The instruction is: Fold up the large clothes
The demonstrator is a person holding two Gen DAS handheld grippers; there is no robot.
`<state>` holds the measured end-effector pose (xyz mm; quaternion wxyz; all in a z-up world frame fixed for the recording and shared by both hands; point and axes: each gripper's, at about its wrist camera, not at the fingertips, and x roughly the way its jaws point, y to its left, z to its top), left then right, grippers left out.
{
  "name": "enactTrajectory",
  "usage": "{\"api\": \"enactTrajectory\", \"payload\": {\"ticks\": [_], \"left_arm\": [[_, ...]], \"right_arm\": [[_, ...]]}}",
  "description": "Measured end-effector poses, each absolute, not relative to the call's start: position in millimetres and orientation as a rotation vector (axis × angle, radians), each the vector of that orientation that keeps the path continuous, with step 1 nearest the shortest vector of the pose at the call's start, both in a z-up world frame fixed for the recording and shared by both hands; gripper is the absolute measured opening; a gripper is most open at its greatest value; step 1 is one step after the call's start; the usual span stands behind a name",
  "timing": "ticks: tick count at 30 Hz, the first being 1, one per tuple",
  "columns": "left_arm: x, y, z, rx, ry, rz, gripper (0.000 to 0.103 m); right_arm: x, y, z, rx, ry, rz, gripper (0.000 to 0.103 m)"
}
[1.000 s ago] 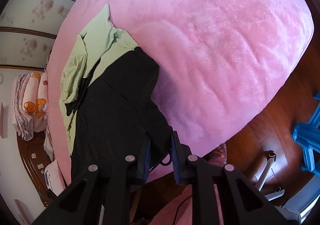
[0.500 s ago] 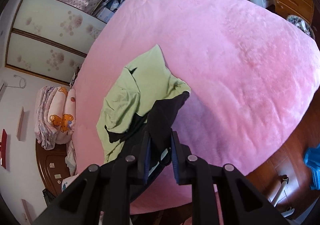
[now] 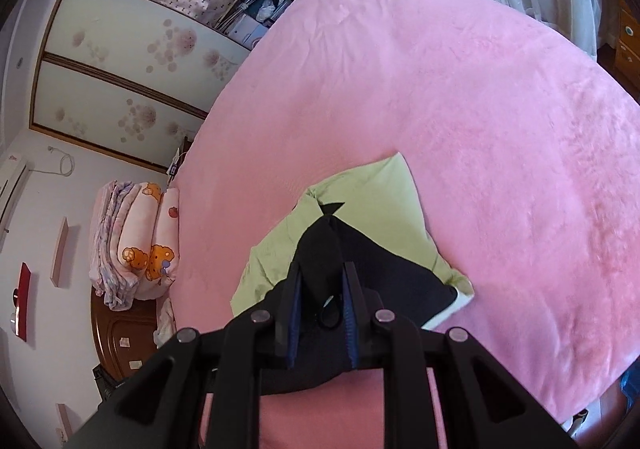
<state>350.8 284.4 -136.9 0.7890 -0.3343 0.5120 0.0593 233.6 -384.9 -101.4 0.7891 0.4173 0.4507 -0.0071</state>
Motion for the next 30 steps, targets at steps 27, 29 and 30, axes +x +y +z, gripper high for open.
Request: {"api": "enactTrajectory", "payload": {"ticks": [27, 29, 30], "left_arm": [[591.2, 256.1, -329.2, -0.585, 1.334, 0.267, 0.012], [597.2, 253.9, -329.9, -0.546, 1.322, 0.270, 0.023], [599.7, 252.9, -326.5, -0.519, 1.295, 0.279, 0.026]], "right_arm": [[450.2, -384.1, -272.6, 0.794, 1.125, -0.207, 0.021], [457.6, -382.6, -271.8, 0.766, 1.112, -0.208, 0.025], [460.7, -381.3, -271.1, 0.742, 1.112, -0.207, 0.026]]}}
